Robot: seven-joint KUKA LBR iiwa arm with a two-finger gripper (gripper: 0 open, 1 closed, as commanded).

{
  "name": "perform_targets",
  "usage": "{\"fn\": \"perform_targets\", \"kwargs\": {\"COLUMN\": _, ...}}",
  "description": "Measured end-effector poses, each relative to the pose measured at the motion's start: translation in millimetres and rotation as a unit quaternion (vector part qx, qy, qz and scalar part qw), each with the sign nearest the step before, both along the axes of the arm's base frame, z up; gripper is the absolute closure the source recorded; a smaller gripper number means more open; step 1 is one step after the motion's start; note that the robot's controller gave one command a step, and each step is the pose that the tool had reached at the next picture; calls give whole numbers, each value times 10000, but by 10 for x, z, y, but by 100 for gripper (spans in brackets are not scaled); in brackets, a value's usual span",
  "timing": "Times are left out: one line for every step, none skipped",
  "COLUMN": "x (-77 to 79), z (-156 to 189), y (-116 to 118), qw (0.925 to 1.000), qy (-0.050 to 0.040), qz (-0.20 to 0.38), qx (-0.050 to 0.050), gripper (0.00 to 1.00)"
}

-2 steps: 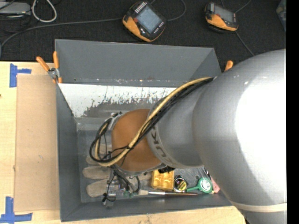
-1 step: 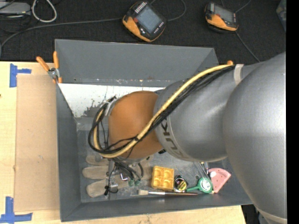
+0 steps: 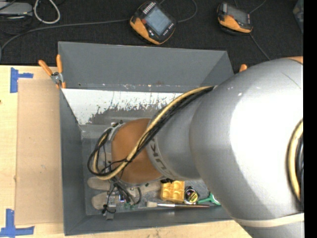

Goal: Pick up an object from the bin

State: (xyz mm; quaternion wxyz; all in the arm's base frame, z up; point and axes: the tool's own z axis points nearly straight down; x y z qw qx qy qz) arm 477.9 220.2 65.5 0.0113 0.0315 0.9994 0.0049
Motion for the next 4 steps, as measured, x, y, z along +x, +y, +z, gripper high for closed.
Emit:
{"fn": "perform_targets", "kwargs": {"x": -5, "z": 49, "y": 70, "qw": 10000, "qy": 8, "qz": -74, "qx": -12, "gripper": 0}}
{"fn": "perform_targets", "kwargs": {"x": 14, "z": 32, "y": 21, "qw": 10000, "qy": -19, "qz": -28, "qx": 1, "gripper": 100}}
{"fn": "perform_targets", "kwargs": {"x": 13, "z": 34, "y": 20, "qw": 10000, "qy": -19, "qz": -32, "qx": 1, "gripper": 100}}
{"fn": "perform_targets", "kwargs": {"x": -14, "z": 481, "y": 8, "qw": 10000, "qy": 30, "qz": -35, "qx": -16, "gripper": 100}}
